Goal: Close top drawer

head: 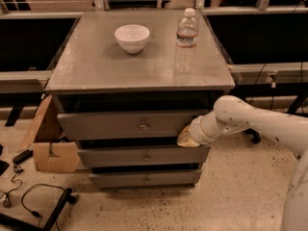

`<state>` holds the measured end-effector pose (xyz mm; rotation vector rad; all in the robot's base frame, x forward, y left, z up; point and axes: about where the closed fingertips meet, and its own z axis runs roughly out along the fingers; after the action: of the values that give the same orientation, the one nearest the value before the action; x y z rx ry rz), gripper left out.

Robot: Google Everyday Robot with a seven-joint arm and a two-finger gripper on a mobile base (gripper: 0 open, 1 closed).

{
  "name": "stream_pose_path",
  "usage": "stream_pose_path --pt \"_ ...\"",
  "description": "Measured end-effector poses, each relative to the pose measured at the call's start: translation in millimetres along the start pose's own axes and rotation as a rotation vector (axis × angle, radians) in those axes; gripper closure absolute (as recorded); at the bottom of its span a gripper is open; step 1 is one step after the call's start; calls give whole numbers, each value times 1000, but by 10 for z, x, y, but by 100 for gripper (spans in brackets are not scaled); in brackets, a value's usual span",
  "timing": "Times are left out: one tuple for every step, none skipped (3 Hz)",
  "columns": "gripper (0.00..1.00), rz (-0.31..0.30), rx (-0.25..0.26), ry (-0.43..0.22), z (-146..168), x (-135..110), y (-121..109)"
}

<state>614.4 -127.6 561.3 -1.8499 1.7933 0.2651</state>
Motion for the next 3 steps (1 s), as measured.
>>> stream_pose_path --pt "82 0 0 0 0 0 11" --pt "59 0 0 0 0 0 11" --pt "36 0 0 0 0 0 11"
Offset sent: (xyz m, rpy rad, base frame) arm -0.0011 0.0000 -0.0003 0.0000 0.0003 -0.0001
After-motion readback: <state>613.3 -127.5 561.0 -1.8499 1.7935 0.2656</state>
